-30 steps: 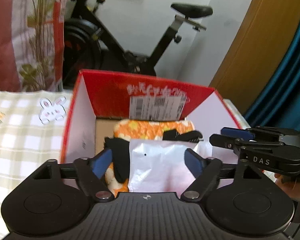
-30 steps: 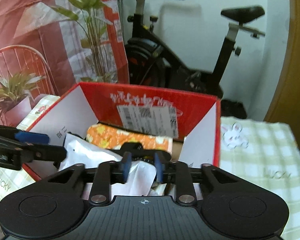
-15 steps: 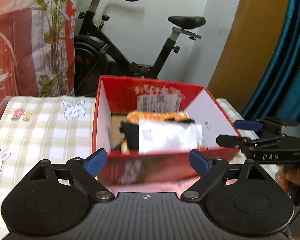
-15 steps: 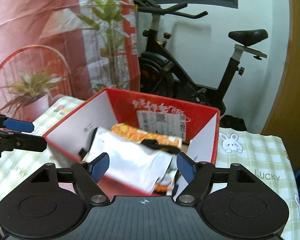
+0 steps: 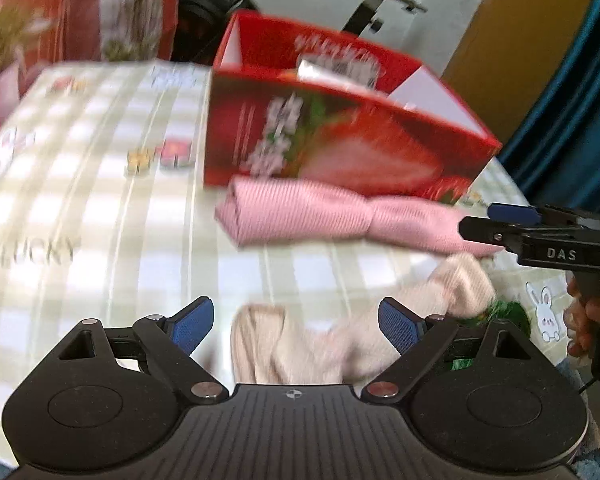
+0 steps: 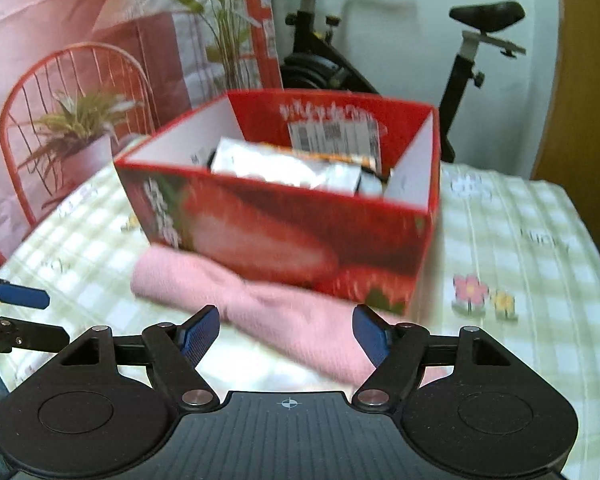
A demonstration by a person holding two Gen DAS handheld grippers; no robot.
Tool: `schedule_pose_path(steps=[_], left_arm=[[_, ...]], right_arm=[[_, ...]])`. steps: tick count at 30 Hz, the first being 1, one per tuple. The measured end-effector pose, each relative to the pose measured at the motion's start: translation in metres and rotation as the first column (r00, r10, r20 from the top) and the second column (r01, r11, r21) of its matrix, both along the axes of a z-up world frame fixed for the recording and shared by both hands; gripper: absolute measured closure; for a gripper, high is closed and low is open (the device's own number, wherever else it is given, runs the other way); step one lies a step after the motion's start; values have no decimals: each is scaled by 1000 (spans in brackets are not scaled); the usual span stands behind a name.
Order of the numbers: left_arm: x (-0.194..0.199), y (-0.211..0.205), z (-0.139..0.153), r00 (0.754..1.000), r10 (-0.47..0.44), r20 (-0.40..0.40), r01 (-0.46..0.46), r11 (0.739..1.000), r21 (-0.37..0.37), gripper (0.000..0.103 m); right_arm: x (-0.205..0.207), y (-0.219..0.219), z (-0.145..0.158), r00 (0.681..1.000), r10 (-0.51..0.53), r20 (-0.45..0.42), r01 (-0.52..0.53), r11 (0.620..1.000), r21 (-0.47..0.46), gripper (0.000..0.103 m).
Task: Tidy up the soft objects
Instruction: 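Move both grippers back down to the beige knit cloth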
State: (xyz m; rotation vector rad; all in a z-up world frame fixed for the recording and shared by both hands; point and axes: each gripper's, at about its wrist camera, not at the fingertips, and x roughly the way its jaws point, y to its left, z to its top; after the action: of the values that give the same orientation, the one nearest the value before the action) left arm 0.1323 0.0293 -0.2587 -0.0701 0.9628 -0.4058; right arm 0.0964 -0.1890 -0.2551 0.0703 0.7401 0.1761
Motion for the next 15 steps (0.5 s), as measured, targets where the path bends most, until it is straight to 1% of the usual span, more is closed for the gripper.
schedule_pose_path(steps=[5,8,10,12,15], left_arm=[[-4,3,-24,997,14,-74,-15,1000,-17,13],[-7,1,-35,995,8,-97,-10,1000,-19,17],[-6,2,-38,995,6,-102,-8,1000,-22,26],[-5,2,-40,995,8,-101,-11,1000,-27,50],[-5,6,-41,996,13,-92,-18,998,-53,64]], right_arm=[[-11,-3,-19,999,-18,-34,19,999,27,33],[-12,-4,-26,998,-19,-51,21,999,27,34],[-12,-5,-28,998,-19,-58,21,999,28,34],[-12,-6,-30,998,-22,-64,23,999,28,34],[-12,-7,-33,997,-21,-71,24,999,32,34]])
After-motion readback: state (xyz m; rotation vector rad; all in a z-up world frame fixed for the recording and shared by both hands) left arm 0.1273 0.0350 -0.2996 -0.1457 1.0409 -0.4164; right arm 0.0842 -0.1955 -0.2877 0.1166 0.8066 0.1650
